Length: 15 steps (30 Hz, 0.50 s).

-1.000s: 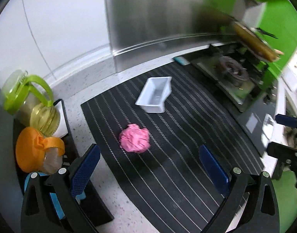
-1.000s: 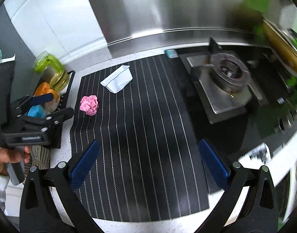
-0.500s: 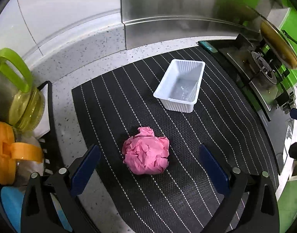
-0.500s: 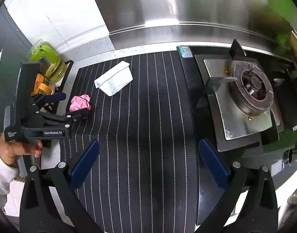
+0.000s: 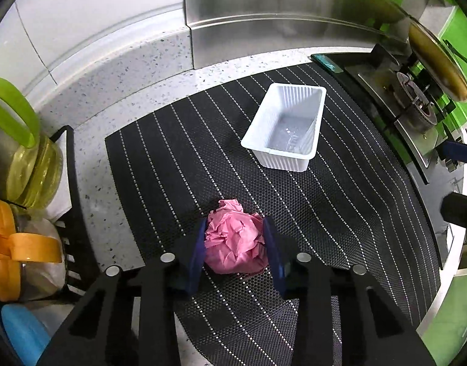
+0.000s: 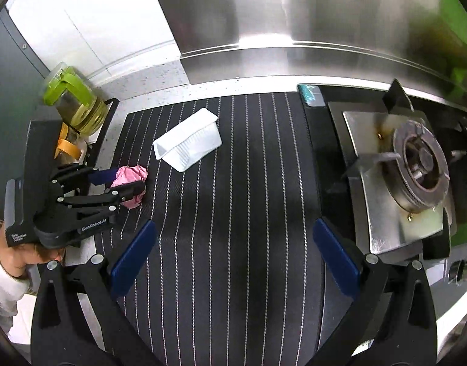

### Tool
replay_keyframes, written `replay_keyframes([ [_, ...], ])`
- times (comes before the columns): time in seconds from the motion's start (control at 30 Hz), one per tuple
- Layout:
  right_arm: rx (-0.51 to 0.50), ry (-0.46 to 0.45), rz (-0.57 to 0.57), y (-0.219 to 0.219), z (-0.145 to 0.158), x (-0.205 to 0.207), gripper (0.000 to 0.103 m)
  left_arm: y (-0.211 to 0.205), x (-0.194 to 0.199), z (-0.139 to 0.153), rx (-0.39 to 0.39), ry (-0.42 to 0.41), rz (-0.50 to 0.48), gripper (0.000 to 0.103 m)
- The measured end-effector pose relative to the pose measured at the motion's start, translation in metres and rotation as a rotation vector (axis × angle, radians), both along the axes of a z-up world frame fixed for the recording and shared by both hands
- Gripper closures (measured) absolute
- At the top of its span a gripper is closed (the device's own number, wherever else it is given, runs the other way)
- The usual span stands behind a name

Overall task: Collect trash
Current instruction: 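Grasp the pink tissue with the left gripper while the right gripper grasps the white box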

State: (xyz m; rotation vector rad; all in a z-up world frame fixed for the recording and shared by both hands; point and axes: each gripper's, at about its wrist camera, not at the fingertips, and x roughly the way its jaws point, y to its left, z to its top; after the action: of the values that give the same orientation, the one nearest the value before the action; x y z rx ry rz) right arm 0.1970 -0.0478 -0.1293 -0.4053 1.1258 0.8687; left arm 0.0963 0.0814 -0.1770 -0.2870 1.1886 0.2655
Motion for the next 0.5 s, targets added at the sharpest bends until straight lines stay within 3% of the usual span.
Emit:
replay_keyframes([
  [0.5,-0.035,0.022,0.207,0.069,-0.031,0.013,0.003,-0.006,-0.019,0.022,-0.021,-0.044,0.044,0.069],
])
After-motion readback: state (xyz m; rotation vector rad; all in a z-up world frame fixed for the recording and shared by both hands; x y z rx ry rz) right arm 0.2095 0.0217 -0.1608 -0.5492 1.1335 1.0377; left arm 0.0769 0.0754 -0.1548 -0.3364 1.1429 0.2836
